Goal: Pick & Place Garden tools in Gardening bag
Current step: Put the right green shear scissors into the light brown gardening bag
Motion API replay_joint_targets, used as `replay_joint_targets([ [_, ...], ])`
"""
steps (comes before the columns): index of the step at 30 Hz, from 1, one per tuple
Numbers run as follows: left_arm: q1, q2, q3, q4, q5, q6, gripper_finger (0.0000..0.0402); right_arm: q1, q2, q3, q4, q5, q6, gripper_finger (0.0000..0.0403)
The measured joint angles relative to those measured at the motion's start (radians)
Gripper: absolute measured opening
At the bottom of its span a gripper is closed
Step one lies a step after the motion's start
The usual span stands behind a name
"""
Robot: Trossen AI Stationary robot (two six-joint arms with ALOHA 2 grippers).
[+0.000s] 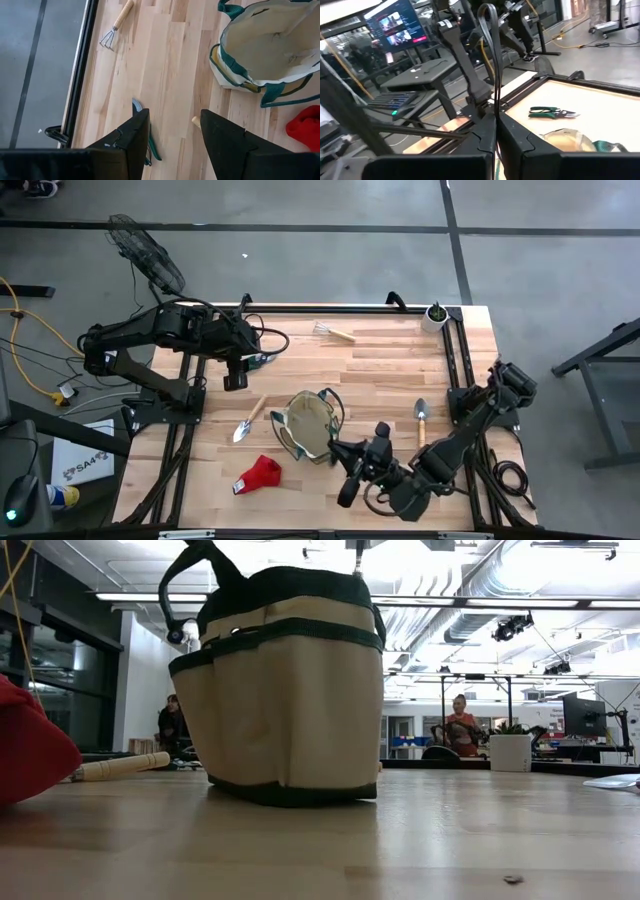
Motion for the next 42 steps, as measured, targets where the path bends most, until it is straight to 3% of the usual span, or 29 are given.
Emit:
replay_joint_targets([
  [15,0.0,0.0,0.0,0.0,0.0,0.0,0.017,-0.073,0.0,0.0,-0.047,-0.036,0.026,0.0004],
  [24,0.0,0.0,0.0,0.0,0.0,0.0,0.017,-0.086,0.0,0.0,-0.191,-0.08,0.184,0.0004],
  [42,0.0,0.0,0.0,0.008,0.0,0.0,0.017,-0.104,0.071,-0.005,-0.218,-0.106,0.387,0.0004],
])
